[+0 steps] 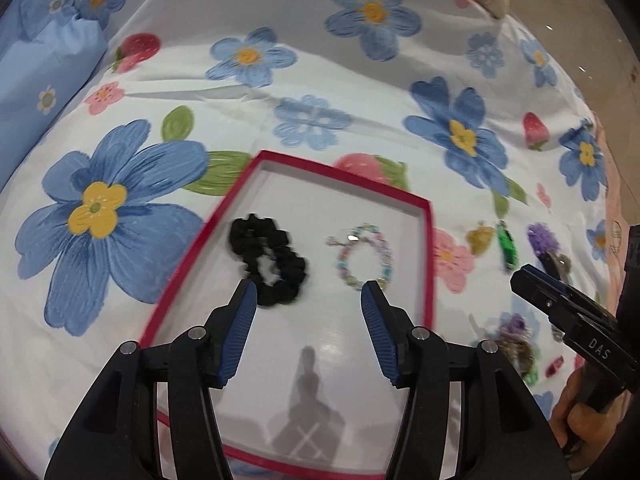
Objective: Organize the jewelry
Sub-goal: 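Grasp the yellow hair claw with the left tool while the right grasps the green keychain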
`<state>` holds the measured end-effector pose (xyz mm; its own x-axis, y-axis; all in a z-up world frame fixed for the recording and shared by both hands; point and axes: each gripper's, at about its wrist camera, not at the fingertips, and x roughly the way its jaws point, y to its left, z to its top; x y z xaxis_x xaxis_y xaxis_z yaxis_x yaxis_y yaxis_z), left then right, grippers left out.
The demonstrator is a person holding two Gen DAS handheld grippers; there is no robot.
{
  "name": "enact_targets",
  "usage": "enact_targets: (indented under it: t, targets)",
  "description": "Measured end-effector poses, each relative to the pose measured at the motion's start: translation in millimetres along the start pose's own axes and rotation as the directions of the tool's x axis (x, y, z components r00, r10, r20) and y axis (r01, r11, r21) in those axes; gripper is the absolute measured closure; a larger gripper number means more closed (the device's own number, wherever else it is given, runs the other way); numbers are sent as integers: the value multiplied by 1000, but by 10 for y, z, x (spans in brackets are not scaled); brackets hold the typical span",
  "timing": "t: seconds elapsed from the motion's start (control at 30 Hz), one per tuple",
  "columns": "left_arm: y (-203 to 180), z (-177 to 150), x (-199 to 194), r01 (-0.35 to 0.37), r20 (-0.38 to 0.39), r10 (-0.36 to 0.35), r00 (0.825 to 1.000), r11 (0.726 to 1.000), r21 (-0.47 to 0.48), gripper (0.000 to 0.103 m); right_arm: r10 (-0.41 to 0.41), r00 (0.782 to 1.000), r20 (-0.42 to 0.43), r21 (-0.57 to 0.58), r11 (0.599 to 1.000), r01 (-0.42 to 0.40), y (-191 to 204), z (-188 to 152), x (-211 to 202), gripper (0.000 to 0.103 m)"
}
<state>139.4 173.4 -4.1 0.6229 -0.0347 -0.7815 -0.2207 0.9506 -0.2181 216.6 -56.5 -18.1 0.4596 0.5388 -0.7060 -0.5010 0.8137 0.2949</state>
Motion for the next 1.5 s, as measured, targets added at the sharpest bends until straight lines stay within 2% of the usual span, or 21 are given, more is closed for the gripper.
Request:
enact_targets:
  t: [0.4,0.8,0.93,1.33,1.47,1.5]
  targets:
    - [-527,-138,-98,63,-12,-63,998,995,78,46,-83,996,41,60,995,81,-426,-309,-613,53]
    - [-975,-148,56,110,-51,-102,993,979,173,45,-143,989,48,136,981,135,-852,-455,-808,53]
    - [-1163,-111,193,114,-59,-103,993,964,239,44,-148,988,53,150,979,139,-958,-419,-773,53]
    - [-1619,178,923,181,-147,-140,979,932,314,42,-153,988,15,197,969,147,-1370,-138,-313,53]
    - [-1787,271,1147,200,-171,-149,974,920,338,41,-142,990,-9,195,971,142,-1465,-22,-108,55]
    - [-1836,292,1201,205,-174,-152,973,915,348,41,-143,990,-18,195,970,143,-1489,0,-52,59]
